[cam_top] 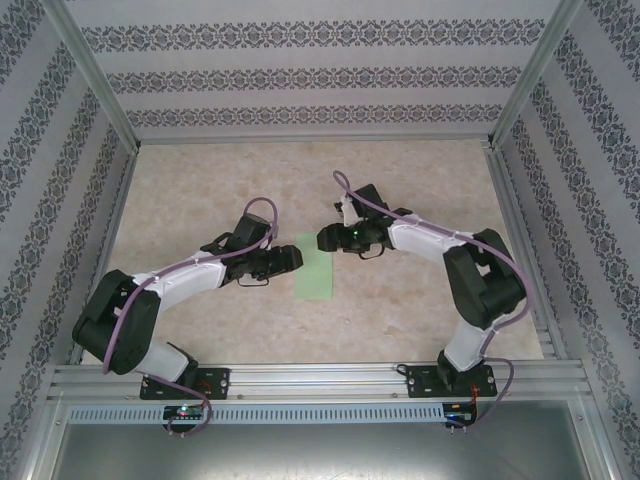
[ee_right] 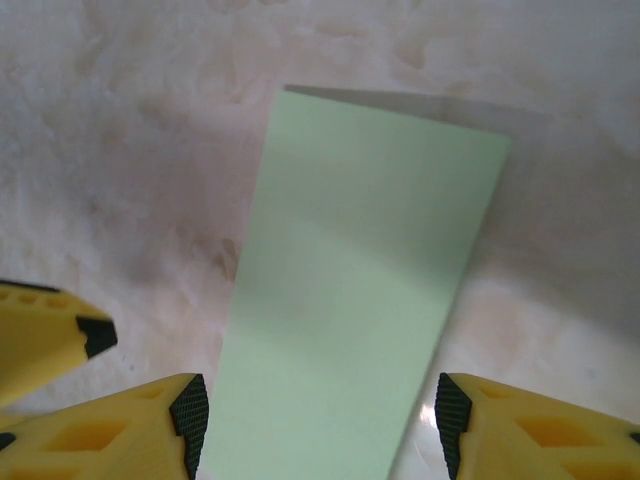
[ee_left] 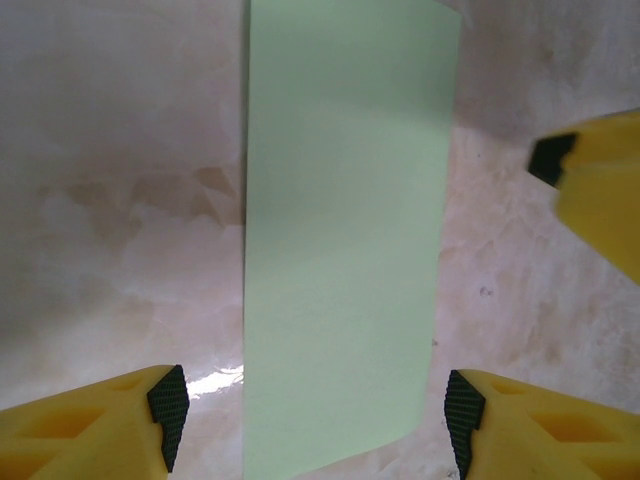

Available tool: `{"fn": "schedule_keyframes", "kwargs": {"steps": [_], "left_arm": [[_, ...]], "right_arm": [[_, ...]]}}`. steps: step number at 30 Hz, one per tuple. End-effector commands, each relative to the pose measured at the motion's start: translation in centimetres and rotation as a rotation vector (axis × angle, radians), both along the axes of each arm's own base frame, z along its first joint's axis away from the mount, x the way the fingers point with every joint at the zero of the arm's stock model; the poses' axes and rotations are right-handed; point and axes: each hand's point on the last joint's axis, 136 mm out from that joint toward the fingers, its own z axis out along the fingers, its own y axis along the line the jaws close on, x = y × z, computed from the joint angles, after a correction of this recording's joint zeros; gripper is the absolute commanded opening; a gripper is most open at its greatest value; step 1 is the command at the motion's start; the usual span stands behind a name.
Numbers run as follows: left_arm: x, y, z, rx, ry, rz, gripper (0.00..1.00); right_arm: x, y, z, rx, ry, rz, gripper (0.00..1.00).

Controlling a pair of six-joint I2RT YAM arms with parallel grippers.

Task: Fold a paper plane with a square sheet of paper (fold left side to right side)
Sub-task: Turn over the paper at the center of the table, then third fold the triangle at the center of the table.

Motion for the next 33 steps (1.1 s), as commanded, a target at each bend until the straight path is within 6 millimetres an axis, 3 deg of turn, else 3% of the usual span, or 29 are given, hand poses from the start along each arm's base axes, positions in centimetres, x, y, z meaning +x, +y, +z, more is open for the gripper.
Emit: {"fn": "schedule_keyframes", "kwargs": {"steps": [1,20,26,33], "left_arm": [[1.0,-0.7,0.2,-0.051,-0.02,0.005,0.71],[0.9,-1.3,-1.8,-0.042,0.05,-0.018,0.7],[1.0,-1.8,-2.0,-0.06,0.062,-0.031,0.65],[1.1,-2.5,-2.6,-0.075,0.082,-0.048,0.6]], "right_arm": [[2.1,0.9,-0.2,-0.01,-0.042,-0.01,0.63],[3.2,1.4,-4.4,-0.067,0.003,0.028,0.62],[3.0,1.0,-5.4,-0.096,0.026,0.027,0.58],[2.7,0.5,-6.3,-0.128,0.049,0.027,0.47]]}}
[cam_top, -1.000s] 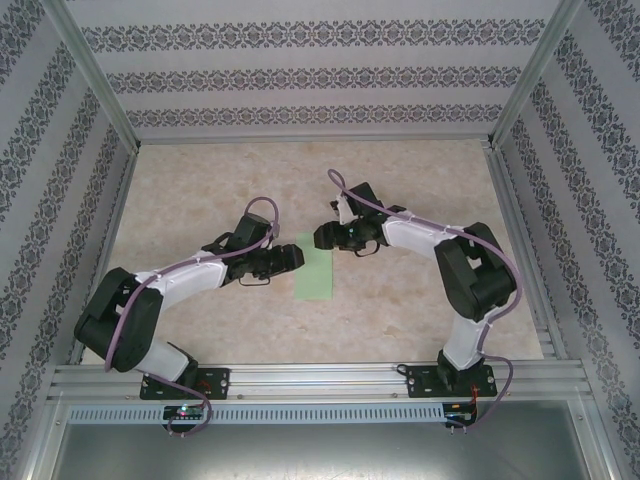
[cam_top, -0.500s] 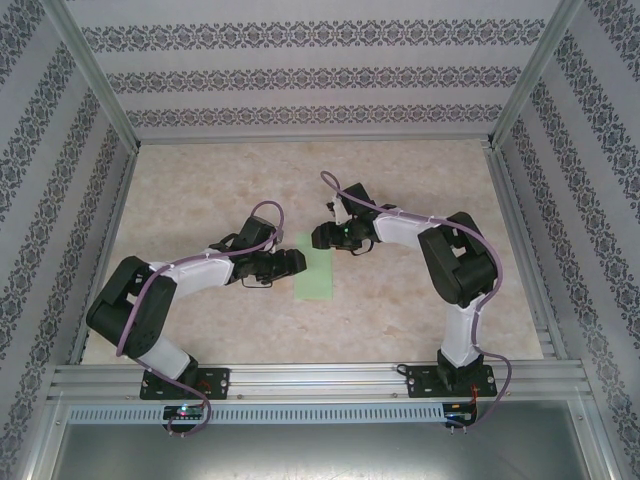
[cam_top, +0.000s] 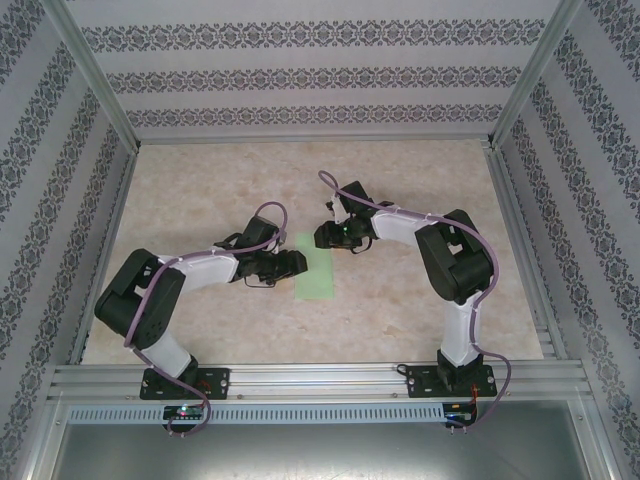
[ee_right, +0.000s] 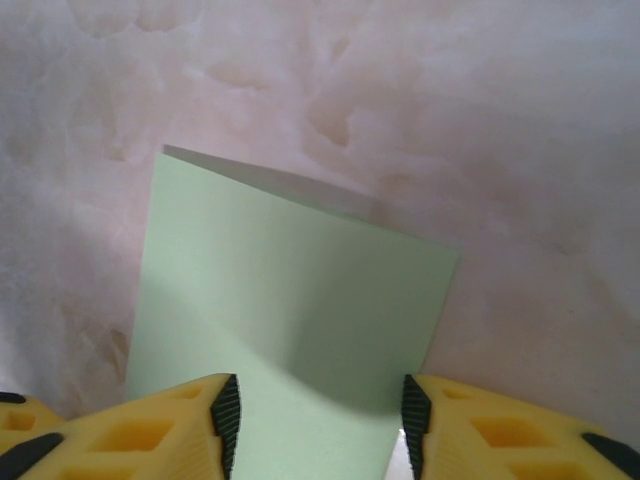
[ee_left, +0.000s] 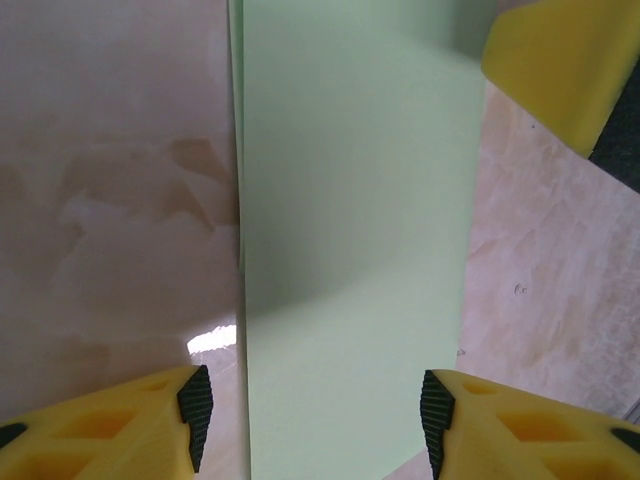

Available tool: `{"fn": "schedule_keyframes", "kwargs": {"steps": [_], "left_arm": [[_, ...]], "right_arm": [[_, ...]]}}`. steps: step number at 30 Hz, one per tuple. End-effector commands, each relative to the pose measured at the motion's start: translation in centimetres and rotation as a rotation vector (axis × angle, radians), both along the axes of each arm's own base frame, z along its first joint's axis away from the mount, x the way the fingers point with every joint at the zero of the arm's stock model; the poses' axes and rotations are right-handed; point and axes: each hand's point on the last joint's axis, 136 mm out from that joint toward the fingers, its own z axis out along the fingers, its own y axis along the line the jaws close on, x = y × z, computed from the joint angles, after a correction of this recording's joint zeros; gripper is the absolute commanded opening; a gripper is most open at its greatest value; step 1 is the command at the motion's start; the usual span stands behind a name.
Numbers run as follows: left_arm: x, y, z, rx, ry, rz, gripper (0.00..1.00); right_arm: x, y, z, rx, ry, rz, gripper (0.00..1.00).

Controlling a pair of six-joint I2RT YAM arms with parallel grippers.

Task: Fold a paper plane with a square sheet of paper (fold left side to right side)
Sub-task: Third fold the triangle at the center of the table.

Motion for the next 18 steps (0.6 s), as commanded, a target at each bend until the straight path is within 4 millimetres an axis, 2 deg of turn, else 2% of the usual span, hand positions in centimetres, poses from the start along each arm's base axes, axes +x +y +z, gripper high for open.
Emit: {"fn": "schedule_keyframes", "kwargs": {"steps": [1,7,13,18], "left_arm": [[1.1,-1.0,0.8,-0.04,-0.023,-0.008,0.59],[1.1,-1.4,0.1,-0.043,-0.004,-0.017,0.57],[1.2,-2.1,0.3,-0.069,-0.009,-0.024,0.49],[1.4,-2.2,1.3,-0.084,-0.032,-0.02,0.43]], "right_arm": [[-0.3,-0.3,-1.9,-0.047,0.03,0.012,0.45],[-0.5,-0.6,-2.5,-0.073,0.046,0.012,0.33],[-0.8,-0.8,-2.9,-0.082,0.056,0.016,0.3],[-0.8,-1.0,-2.7,-0.087,0.05,0.014,0.3]]}}
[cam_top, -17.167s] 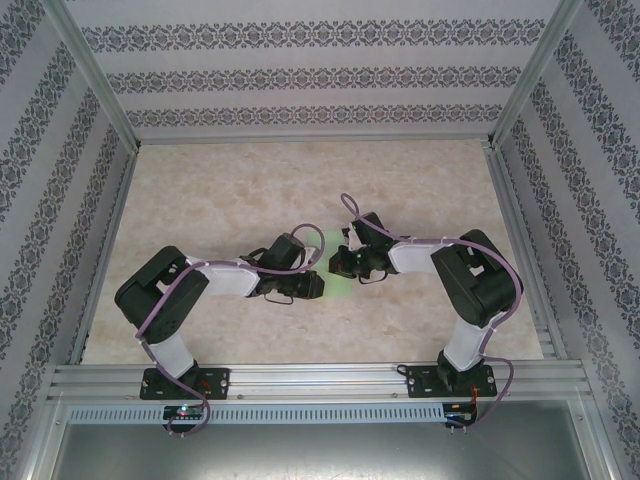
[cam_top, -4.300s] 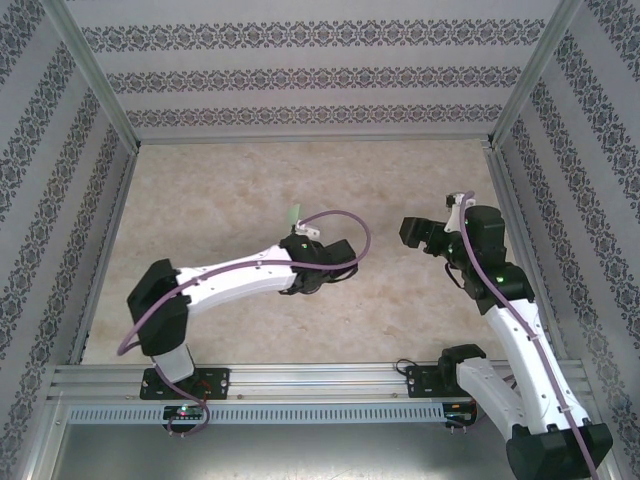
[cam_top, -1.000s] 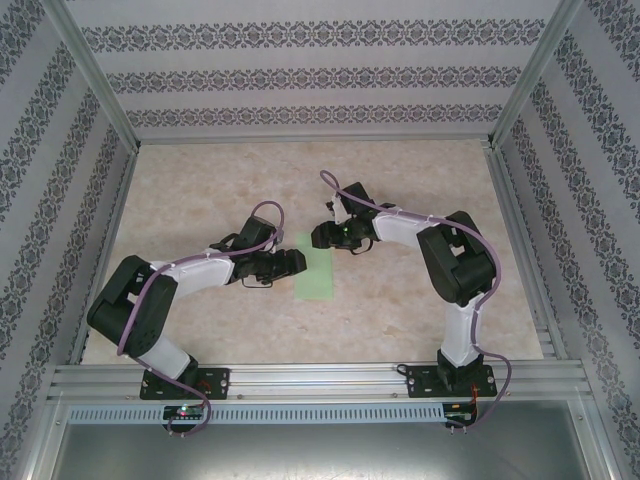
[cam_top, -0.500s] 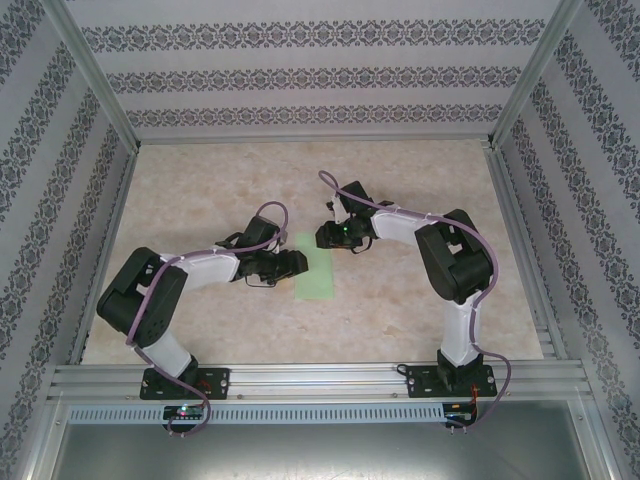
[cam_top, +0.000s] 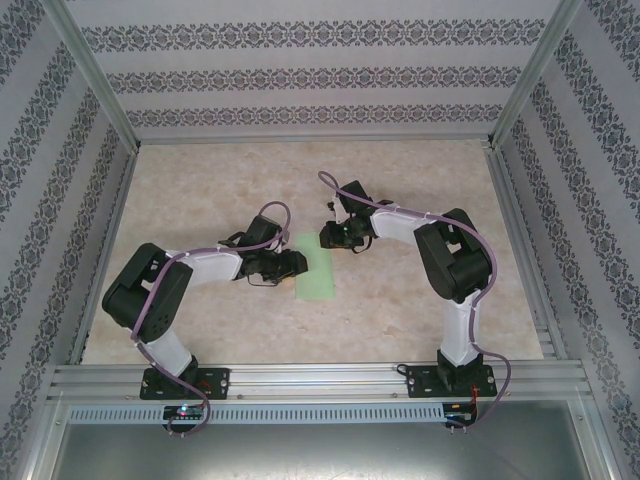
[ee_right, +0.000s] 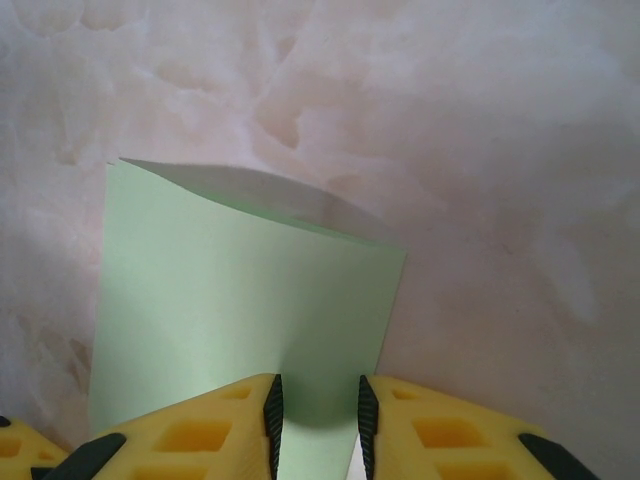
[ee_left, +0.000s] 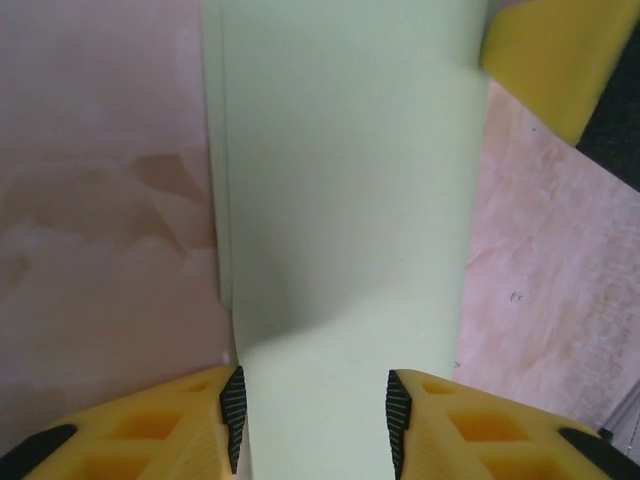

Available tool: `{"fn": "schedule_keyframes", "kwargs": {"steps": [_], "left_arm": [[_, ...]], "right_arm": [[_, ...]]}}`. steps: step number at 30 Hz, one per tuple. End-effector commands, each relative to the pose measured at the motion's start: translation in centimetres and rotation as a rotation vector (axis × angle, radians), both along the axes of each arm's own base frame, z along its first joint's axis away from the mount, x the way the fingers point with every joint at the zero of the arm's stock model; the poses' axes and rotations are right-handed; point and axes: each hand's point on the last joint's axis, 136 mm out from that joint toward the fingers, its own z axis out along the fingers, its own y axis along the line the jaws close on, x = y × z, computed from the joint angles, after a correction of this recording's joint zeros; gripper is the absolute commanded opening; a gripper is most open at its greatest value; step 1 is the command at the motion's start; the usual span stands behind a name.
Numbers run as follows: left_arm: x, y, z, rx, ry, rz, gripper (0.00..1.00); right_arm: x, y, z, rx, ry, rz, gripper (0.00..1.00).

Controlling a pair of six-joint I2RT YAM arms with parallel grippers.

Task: Fold a paper plane with a square sheet of paper (fold left side to right side)
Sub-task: Third fold the triangle at the center of the table.

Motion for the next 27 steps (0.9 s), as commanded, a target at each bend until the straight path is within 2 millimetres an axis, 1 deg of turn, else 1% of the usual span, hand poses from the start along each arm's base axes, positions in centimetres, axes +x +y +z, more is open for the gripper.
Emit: {"fn": "schedule_keyframes", "kwargs": {"steps": [1,4,9,14,17,19,22,24,26,27], "left_arm": [[1.1,-1.3,2.0,-0.056,-0.058,-0.007,0.41],[1.2,-1.2,2.6,-0.058,-0.073,-0.002,0.39],[1.0,-0.6,2.9,-0.031,-0.078,0.003,0.36],[0.8,-0.8,2.7,-0.037,-0.065,-0.003,0.29],[0.9,-0.8,2.8,-0.038,-0.066,-0.004,0.26],[0.9,-0.9,2.8,-0.042,-0.065,-0.002,0.26],[0.9,-1.0,2.9,-0.046,-0.064,-0.001,0.25],[0.9,-1.0,2.9,-0.047,-0.065,-0.001,0.25],[0.9,-1.0,2.9,-0.048,-0.067,-0.001,0.25],[1.0,-1.1,2.9,-0.047,-0.066,0.001,0.25]], "right_arm": [[-1.0,-0.3,-2.1,-0.04,0.044,0.026,0.3],[-1.1,-0.3,-2.0,-0.04,0.044,0.026,0.3],[-1.0,-0.4,-2.0,-0.045,0.039,0.024,0.3],[-0.6,-0.3,-0.9,-0.025,0.013,0.022,0.32],[0.1,-0.6,0.8,-0.005,-0.041,0.01,0.37],[0.5,-1.1,2.3,0.009,-0.091,-0.003,0.43],[0.6,-2.2,4.6,0.018,-0.171,-0.016,0.54],[0.1,-3.0,5.7,0.014,-0.218,-0.021,0.61],[-1.0,-3.3,6.6,0.027,-0.251,-0.009,0.63],[-1.9,-3.3,6.9,0.048,-0.256,0.01,0.63]]}}
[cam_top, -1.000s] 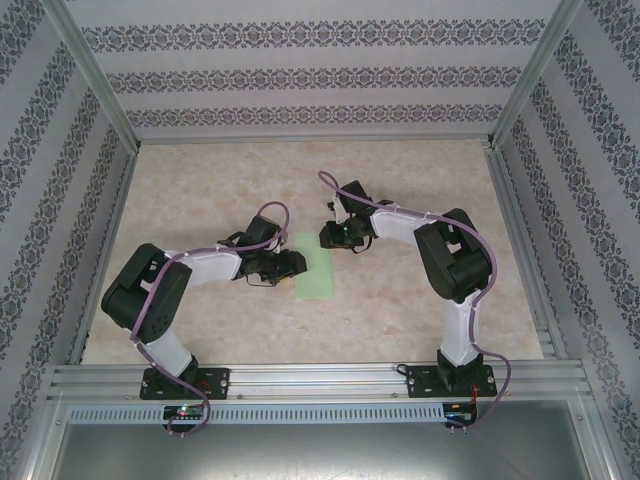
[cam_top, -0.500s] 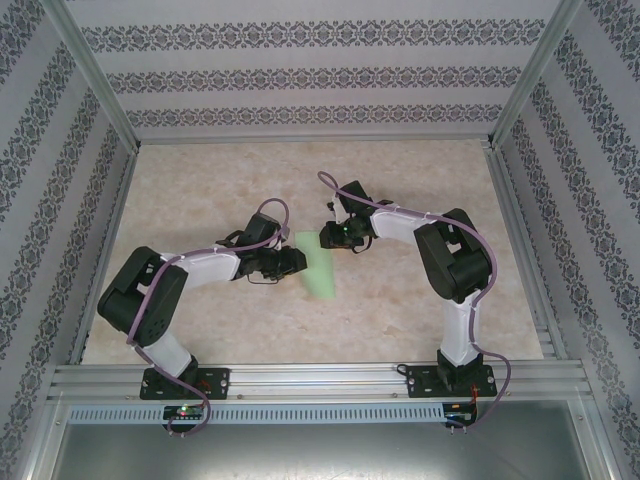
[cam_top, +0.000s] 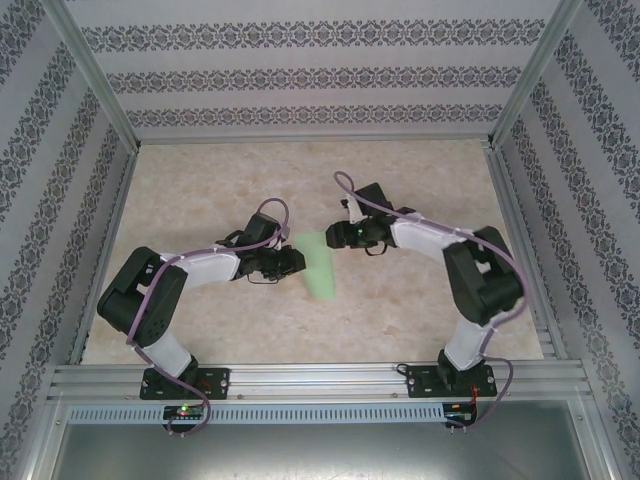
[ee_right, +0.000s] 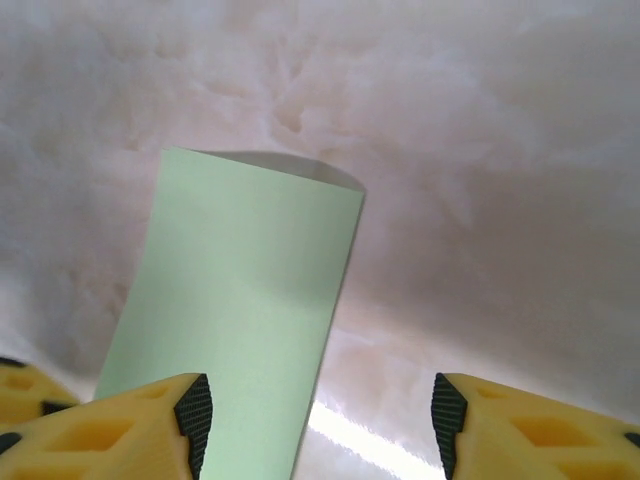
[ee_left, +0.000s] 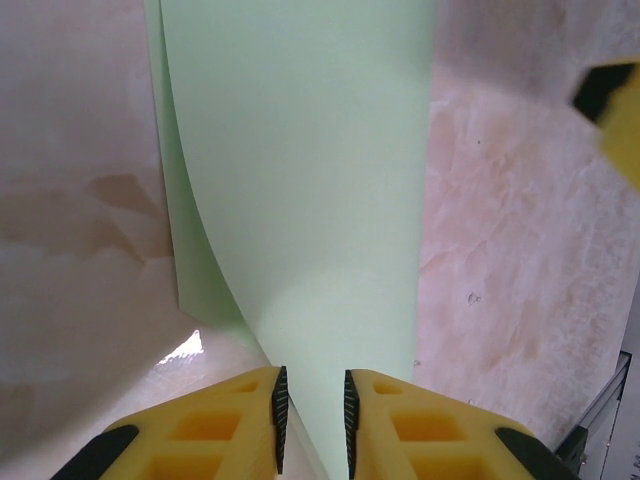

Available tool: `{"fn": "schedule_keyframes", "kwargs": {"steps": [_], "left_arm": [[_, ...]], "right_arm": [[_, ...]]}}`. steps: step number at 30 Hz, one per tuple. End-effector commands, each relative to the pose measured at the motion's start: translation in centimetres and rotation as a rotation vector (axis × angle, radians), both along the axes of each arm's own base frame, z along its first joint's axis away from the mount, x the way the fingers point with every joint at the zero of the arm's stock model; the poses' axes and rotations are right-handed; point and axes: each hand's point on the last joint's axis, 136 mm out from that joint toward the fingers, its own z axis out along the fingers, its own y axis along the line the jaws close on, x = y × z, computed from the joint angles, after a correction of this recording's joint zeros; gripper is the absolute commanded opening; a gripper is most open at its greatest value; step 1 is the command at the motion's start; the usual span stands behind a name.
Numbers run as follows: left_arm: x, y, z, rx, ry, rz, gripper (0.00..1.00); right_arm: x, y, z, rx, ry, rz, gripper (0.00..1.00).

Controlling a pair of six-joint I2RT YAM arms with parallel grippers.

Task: Fold a paper plane with a square sheet of paper (fold left side to right side)
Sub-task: Third fold the triangle at the center of the table.

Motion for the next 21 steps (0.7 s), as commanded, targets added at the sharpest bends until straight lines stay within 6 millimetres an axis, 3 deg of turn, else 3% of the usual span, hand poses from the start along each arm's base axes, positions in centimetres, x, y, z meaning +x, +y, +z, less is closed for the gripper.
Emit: {"fn": "schedule_keyframes", "kwargs": {"steps": [1,7,11,15,21], "left_arm": [[0.5,-0.8,1.6,-0.022,-0.032,-0.007,0.25],[0.7,-0.9,1.6,-0.019,-0.034,-0.004,0.25],[0.7,-0.9,1.7,-0.015,-0.034,-0.005,0.25],[0.7,-0.8,1.5,-0.007,-0.031,-0.005,0.25],[0.7,-0.8,1.3,-0.003,-0.028,-0.006,0.25]], "right_arm": [[-1.3,0.3,2.4,0.047,-0.104,0.052,0.63],[-8.4,3.1,2.7,0.16,-0.141,0.219,0.63],[-11.7,5.0,1.7,0.162,-0.152,0.302,0.67],[-12.9,6.6,0.3,0.116,-0.153,0.343,0.68],[-12.2,8.0,-1.0,0.075,-0.144,0.361,0.62]]}}
